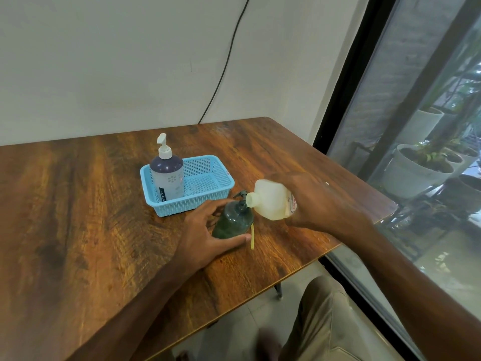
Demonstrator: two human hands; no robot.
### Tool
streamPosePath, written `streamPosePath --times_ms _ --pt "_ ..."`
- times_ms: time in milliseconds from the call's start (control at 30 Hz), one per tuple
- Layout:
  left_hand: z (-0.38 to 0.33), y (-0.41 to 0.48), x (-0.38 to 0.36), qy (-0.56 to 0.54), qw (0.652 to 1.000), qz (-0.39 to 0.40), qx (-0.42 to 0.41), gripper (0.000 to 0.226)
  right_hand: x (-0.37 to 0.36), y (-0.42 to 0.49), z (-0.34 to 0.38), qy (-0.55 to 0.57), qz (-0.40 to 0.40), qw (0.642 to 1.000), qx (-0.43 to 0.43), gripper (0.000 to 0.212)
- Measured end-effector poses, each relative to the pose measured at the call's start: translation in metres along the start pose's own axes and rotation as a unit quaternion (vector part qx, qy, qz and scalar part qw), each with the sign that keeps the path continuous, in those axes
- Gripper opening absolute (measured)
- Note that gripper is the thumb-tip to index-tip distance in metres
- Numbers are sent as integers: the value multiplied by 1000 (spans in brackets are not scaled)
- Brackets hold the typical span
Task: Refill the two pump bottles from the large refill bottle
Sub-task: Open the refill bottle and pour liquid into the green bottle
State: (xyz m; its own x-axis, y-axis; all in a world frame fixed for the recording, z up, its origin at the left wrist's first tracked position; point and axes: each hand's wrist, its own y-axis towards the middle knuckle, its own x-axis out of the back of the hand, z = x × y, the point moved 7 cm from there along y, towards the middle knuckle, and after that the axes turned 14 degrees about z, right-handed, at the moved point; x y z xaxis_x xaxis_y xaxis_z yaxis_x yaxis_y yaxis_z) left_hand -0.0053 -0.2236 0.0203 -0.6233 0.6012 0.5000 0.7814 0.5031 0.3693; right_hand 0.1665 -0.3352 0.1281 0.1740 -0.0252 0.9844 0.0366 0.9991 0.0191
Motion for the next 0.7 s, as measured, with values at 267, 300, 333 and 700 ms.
streamPosePath --times_ms 267,300,333,700 --pt "1 0 0 5 1000 0 8 80 0 2 -2 -10 1 1000 -1 80" --pt "1 1 0 3 1000 0 8 80 -1 2 -2 -6 0 1000 0 80" --pt "1 1 0 3 1000 1 8 80 0 2 -2 -2 -1 1000 3 79" --pt "0 1 0 -4 1000 0 11 80 -3 4 -5 -17 4 1000 -1 83"
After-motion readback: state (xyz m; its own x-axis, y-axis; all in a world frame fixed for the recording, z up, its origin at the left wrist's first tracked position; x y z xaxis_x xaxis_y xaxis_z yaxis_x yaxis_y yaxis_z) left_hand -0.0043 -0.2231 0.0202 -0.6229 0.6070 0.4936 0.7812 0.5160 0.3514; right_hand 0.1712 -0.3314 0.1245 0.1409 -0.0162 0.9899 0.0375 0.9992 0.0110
